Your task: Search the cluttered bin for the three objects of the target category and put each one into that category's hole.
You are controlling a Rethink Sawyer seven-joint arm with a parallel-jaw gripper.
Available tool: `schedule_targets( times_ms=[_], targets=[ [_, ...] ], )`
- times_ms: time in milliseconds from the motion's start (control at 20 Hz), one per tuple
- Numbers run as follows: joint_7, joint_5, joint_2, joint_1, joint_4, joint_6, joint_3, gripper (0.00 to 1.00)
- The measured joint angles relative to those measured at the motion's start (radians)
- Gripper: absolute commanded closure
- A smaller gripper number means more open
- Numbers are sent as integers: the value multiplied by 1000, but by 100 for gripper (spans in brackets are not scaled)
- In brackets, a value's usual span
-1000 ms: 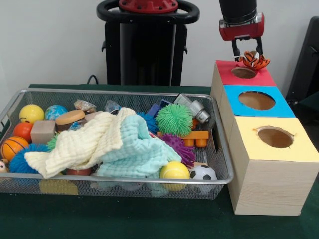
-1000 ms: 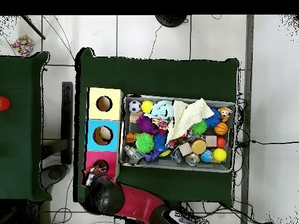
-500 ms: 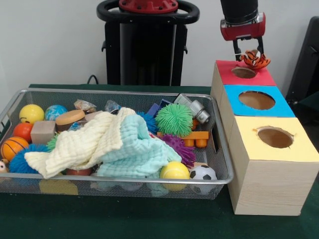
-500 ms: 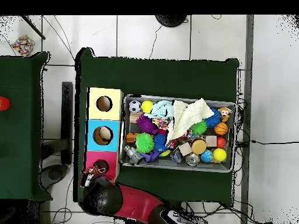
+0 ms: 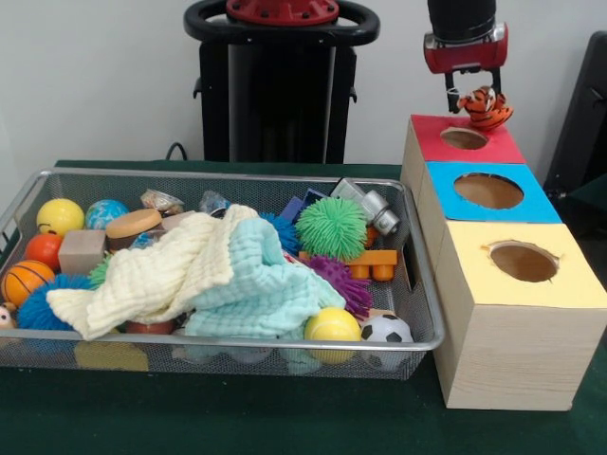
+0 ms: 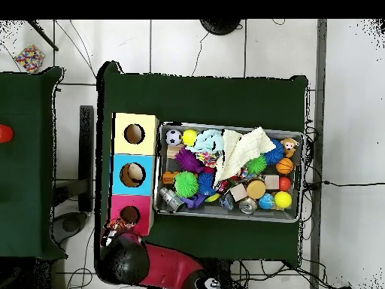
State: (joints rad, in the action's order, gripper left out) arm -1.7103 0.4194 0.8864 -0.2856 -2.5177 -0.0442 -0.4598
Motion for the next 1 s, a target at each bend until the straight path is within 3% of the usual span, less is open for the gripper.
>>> schedule_targets(
  times_ms=[1000],
  targets=[
    [0, -15, 44, 159, 33, -79, 241, 0]
  ],
)
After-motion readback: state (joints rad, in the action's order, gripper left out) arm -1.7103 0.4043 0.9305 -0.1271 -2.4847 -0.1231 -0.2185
